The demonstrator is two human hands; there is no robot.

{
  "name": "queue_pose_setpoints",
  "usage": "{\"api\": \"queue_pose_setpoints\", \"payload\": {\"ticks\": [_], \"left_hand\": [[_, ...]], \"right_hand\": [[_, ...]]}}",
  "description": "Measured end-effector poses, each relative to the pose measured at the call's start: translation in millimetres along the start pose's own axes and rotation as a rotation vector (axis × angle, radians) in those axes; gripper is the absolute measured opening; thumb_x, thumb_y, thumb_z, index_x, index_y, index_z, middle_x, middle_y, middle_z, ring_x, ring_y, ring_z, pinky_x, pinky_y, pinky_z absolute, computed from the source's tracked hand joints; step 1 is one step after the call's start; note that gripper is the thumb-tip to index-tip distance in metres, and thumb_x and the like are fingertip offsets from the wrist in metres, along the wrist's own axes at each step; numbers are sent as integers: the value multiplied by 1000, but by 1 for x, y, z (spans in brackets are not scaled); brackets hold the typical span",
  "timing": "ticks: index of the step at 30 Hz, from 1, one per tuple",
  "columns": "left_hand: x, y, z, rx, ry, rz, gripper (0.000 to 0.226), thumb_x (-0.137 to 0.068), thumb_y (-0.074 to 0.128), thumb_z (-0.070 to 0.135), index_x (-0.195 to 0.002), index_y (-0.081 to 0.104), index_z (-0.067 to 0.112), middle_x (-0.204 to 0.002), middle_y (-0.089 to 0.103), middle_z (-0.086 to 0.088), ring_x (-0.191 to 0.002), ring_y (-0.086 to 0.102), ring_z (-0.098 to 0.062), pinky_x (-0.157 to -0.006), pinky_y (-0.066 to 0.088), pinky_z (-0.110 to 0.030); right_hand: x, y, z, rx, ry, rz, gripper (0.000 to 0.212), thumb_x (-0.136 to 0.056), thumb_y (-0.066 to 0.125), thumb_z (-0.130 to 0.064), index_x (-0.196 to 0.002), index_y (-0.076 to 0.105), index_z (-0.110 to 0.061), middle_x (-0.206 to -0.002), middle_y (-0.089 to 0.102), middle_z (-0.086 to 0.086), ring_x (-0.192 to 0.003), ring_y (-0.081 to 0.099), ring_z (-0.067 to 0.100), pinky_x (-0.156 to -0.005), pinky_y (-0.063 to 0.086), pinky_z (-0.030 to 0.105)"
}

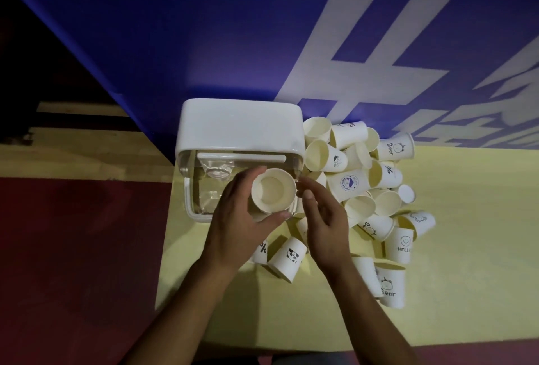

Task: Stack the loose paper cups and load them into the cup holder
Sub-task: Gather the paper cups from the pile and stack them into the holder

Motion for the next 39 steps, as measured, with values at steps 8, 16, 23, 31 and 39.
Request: {"api": "queue_pose_setpoints", "payload": {"ticks": [8, 16, 23, 31, 39], "left_hand": [[-15, 26, -13, -76, -32, -63, 75, -78, 85, 43, -142, 48, 29, -138, 54, 18, -125, 50, 1, -92, 37, -3], [-25, 48, -46, -236, -105, -53, 73, -73, 87, 41, -136, 56, 21, -137, 51, 6, -128, 44, -16, -102, 48, -39], [-25, 51, -54, -135, -207, -102, 80, -74, 87, 43, -143, 48, 29, -141, 51, 10, -131, 48, -13, -101, 48, -34], [-1, 43, -81, 10, -425, -221, 82, -70, 82, 63, -138, 39, 44, -136, 53, 22, -121, 53, 0, -89, 48, -23], [-4, 52, -88, 55, -468, -272, 51, -91, 69, 52, -137, 50, 41, -119, 66, 22, -110, 61, 6, -88, 53, -26]], "right_hand": [[-14, 0, 19, 152, -36, -81, 36, -101, 65, -30, -138, 63, -30, -131, 68, -20, -121, 64, 8, -95, 56, 38], [-26, 14, 56, 384, -108, -122, 40, -99, 63, -26, -139, 62, -23, -141, 57, -15, -132, 49, 2, -111, 41, 27], [-24, 17, 58, 332, -51, -125, 40, -101, 62, -29, -141, 57, -32, -133, 57, -27, -126, 52, -7, -106, 47, 28], [-5, 15, 73, 289, 151, -230, 53, -96, 64, -53, -144, 42, -52, -122, 64, -27, -91, 67, 0, -73, 48, 10], [-10, 37, 84, 222, 209, -339, 46, -102, 46, -60, -148, 40, -54, -128, 67, -20, -115, 64, 4, -94, 53, 35]]}}
Point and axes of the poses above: each hand's wrist, its own x-axis away from the middle knuckle, its own y-axis out of the palm, z = x × y, the point moved 5 cm from there along -x, towards the middle knuckle
